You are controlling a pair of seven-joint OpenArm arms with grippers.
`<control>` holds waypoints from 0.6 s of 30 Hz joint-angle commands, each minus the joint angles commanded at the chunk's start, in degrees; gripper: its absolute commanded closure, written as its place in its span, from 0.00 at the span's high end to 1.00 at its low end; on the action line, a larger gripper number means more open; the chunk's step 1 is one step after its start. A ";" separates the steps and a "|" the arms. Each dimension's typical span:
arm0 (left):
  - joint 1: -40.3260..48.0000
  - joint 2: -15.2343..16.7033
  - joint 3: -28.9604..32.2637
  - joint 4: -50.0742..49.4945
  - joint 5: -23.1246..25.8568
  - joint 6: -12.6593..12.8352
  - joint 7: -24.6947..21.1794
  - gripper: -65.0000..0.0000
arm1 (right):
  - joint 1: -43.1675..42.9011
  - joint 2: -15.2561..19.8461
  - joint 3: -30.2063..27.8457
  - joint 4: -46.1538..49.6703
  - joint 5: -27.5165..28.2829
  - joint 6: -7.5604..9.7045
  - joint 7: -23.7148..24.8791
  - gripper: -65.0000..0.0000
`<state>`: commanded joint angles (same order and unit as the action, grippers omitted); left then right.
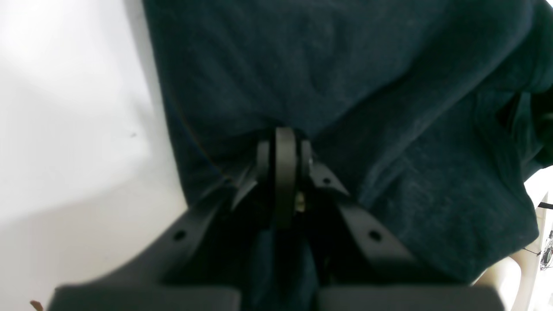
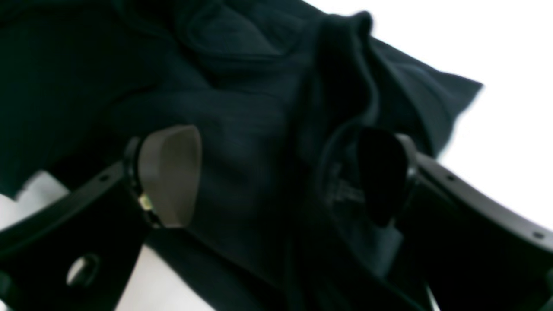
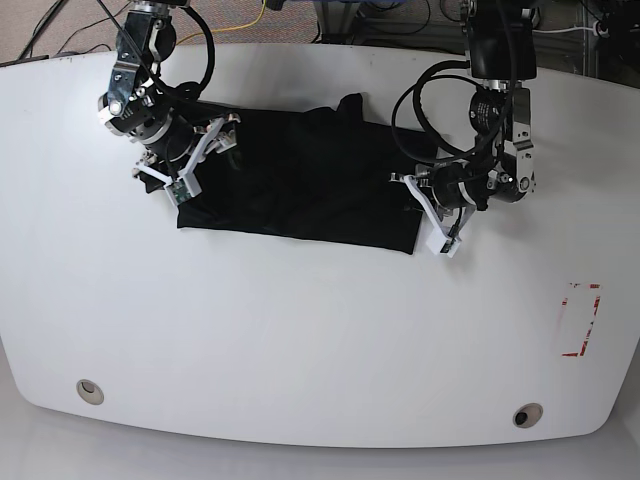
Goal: Layout the t-shirt on the table in an organized manner, then fold the t-shirt properly
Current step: 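Lift the held ends and fold them toward each other over the middle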
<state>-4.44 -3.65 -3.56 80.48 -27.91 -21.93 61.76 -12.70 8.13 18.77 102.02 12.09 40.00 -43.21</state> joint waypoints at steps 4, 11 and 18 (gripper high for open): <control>0.00 -0.53 0.00 0.00 0.00 0.00 0.00 0.00 | 0.00 0.79 0.88 -0.79 0.26 0.00 1.58 0.84; 0.00 -0.53 0.00 0.00 0.00 -0.09 0.00 0.00 | -0.26 0.79 1.85 -1.76 -0.26 0.00 3.43 0.84; -0.09 -0.53 0.00 0.00 0.00 -0.09 0.00 0.00 | 0.18 1.23 3.96 -6.07 0.09 0.00 5.80 0.70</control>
<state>-4.53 -4.18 -3.56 80.48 -27.91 -22.02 61.76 -12.53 9.36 22.73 95.96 12.18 40.00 -37.41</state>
